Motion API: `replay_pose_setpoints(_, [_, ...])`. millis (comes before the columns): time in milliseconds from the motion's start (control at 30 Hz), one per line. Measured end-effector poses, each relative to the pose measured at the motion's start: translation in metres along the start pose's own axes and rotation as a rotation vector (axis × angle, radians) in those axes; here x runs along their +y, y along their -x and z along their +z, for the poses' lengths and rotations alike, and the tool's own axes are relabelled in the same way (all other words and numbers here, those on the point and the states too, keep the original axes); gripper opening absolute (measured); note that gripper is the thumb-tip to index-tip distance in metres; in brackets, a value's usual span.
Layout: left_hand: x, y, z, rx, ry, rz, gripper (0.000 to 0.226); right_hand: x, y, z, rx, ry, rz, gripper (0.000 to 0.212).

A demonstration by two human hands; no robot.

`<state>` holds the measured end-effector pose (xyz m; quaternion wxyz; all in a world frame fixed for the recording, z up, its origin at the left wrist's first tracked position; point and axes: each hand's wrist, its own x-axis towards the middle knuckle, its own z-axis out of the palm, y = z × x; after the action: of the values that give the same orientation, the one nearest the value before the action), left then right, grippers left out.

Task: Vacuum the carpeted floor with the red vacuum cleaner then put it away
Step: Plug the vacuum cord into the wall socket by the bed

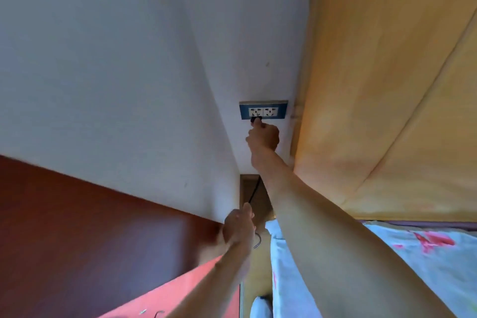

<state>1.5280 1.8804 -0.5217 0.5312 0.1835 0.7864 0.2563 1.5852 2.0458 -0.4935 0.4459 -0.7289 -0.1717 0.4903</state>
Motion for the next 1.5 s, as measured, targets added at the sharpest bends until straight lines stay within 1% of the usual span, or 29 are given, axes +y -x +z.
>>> replay_pose_setpoints(100, [0.002, -0.019, 0.009, 0.087, 0.071, -0.015, 0.031, 0.008, -0.014, 0.012, 0.011, -0.026, 0.000, 0.034])
replay_pose_setpoints(167, [0.001, -0.026, 0.015, 0.171, 0.068, -0.035, 0.028, 0.013, -0.019, 0.014, 0.021, -0.045, -0.018, 0.035])
replay_pose_setpoints(233, [-0.002, -0.030, 0.021, 0.207, 0.047, -0.059, 0.025, 0.019, -0.021, 0.014, 0.032, -0.082, -0.051, 0.036])
replay_pose_setpoints(333, [-0.002, -0.029, 0.023, 0.209, 0.086, -0.044, 0.026, 0.020, -0.019, 0.013, 0.049, -0.121, -0.101, 0.032])
replay_pose_setpoints(400, [0.000, -0.023, 0.022, 0.199, 0.104, -0.038, 0.026, 0.019, -0.017, 0.014, 0.068, -0.152, -0.094, 0.028])
replay_pose_setpoints(567, [0.003, -0.017, 0.018, 0.179, 0.113, -0.018, 0.030, 0.010, -0.014, 0.012, 0.079, -0.147, -0.089, 0.037])
replay_pose_setpoints(700, [0.003, -0.013, 0.019, 0.168, 0.145, -0.047, 0.031, 0.003, -0.008, 0.010, 0.040, -0.221, -0.023, 0.029])
replay_pose_setpoints(800, [0.005, -0.014, 0.020, 0.163, 0.171, -0.061, 0.030, -0.004, -0.005, 0.010, 0.032, -0.258, 0.024, 0.033])
replay_pose_setpoints(900, [0.010, -0.014, 0.021, 0.172, 0.163, -0.084, 0.029, -0.008, -0.006, 0.015, 0.086, -0.197, 0.044, 0.032])
replay_pose_setpoints(1033, [0.012, -0.015, 0.021, 0.189, 0.132, -0.098, 0.030, -0.019, -0.005, 0.021, 0.161, -0.095, 0.074, 0.018])
replay_pose_setpoints(1100, [0.014, -0.016, 0.022, 0.203, 0.163, -0.088, 0.032, -0.023, -0.005, 0.020, 0.179, -0.035, 0.069, 0.027])
replay_pose_setpoints(1167, [0.016, -0.018, 0.023, 0.224, 0.161, -0.087, 0.033, -0.023, -0.005, 0.020, 0.194, 0.021, 0.035, 0.030])
replay_pose_setpoints(1233, [0.017, -0.017, 0.025, 0.233, 0.134, -0.077, 0.032, -0.026, -0.003, 0.020, 0.186, 0.046, 0.032, 0.029])
replay_pose_setpoints(1333, [0.019, -0.020, 0.026, 0.228, 0.154, -0.023, 0.031, -0.028, -0.007, 0.024, 0.192, 0.015, 0.034, 0.027])
replay_pose_setpoints(1400, [0.020, -0.021, 0.025, 0.219, 0.094, -0.019, 0.031, -0.027, -0.009, 0.025, 0.192, 0.035, 0.007, 0.026])
replay_pose_setpoints(1500, [0.021, -0.025, 0.021, 0.259, 0.033, 0.006, 0.031, -0.030, -0.010, 0.027, 0.177, 0.056, 0.049, 0.023])
